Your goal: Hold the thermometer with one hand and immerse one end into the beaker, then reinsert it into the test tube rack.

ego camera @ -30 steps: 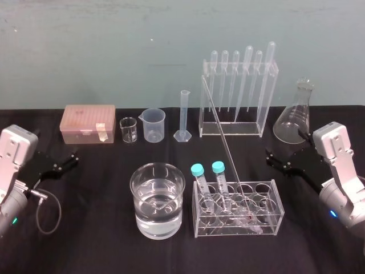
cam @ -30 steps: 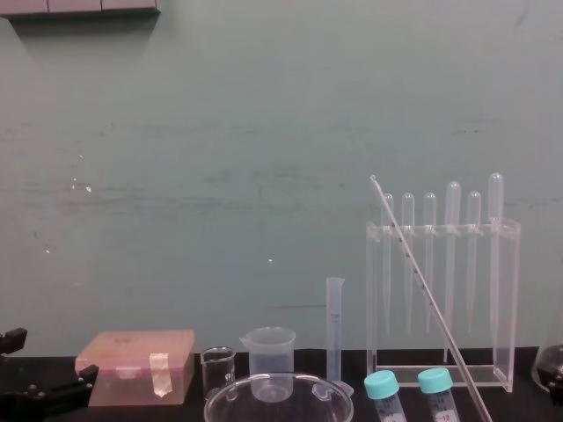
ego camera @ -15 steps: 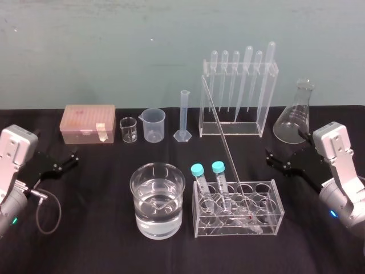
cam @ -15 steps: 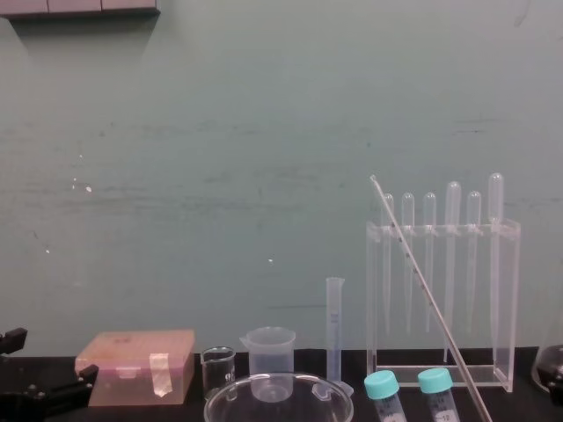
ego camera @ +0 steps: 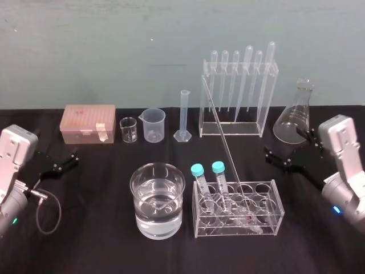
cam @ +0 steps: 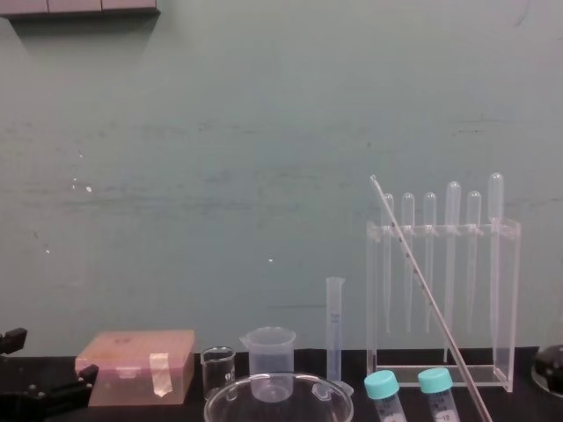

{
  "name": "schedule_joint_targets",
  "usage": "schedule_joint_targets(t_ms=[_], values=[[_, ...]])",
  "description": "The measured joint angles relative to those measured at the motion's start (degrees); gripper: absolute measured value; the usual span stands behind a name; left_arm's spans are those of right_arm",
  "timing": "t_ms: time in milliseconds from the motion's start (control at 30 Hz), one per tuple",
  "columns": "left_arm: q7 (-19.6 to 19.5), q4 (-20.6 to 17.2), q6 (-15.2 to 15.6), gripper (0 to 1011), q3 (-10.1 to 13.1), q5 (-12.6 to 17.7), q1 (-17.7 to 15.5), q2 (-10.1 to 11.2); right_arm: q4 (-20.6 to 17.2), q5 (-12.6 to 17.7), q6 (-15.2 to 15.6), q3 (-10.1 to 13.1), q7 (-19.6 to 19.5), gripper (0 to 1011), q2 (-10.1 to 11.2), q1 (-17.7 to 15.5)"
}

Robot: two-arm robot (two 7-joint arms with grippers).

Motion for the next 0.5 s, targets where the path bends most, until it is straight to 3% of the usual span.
schedule_joint_targets(t_ms=[133, 167, 300, 400, 500], values=[[0.0, 0.0, 0.0, 1008, 0.0, 0.0, 0.0, 0.0, -3.7, 6.0, 2.4, 3.0, 5.2, 1000, 1.3, -1.0], [0.0, 0.0, 0.0, 1008, 0.0, 0.0, 0.0, 0.0, -5.5, 8.6, 3.9, 4.2, 7.4, 1000, 2.1, -1.3], [0.0, 0.0, 0.0, 1008, 0.0, 0.0, 0.0, 0.0, -9.6, 14.1, 7.5, 7.0, 12.9, 1000, 4.4, -1.8], [0.0, 0.0, 0.0, 1008, 0.0, 0.0, 0.0, 0.0, -11.6, 16.7, 9.5, 8.2, 16.0, 1000, 5.6, -1.7], [0.0, 0.0, 0.0, 1008, 0.0, 0.0, 0.0, 0.0, -13.8, 20.3, 13.4, 9.2, 20.7, 1000, 6.7, -0.6]])
